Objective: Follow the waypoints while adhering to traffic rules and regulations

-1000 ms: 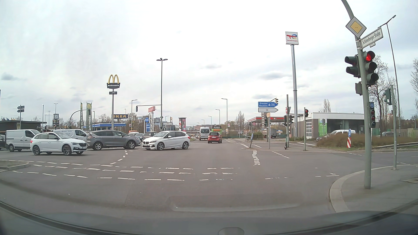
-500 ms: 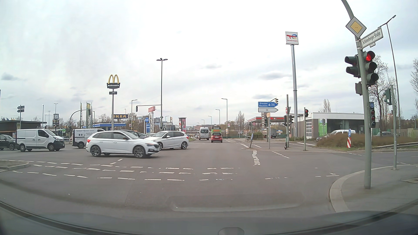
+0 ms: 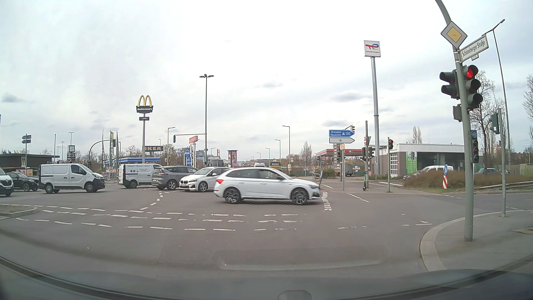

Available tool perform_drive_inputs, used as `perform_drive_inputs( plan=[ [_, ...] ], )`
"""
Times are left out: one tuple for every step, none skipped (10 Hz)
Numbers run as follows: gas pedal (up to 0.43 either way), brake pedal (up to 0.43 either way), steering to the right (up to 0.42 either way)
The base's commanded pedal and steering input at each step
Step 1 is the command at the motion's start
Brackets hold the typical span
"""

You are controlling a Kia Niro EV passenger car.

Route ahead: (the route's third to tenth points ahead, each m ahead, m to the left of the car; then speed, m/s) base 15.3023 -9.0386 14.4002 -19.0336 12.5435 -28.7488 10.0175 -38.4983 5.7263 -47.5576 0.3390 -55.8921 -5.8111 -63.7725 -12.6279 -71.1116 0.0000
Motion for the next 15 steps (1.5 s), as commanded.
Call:
perform_drive_inputs(
  plan=[
    [0.000, 0.433, -0.017],
    [0.000, 0.433, -0.017],
    [0.000, 0.433, -0.017],
    [0.000, 0.433, -0.017],
    [0.000, 0.433, -0.017],
    [0.000, 0.433, -0.017],
    [0.000, 0.433, -0.017],
    [0.000, 0.433, -0.016],
    [0.000, 0.433, -0.017],
    [0.000, 0.433, -0.017],
    [0.000, 0.433, -0.017],
    [0.000, 0.433, -0.017],
    [0.000, 0.433, -0.017],
    [0.000, 0.433, -0.017],
    [0.000, 0.433, -0.017]
  ],
)
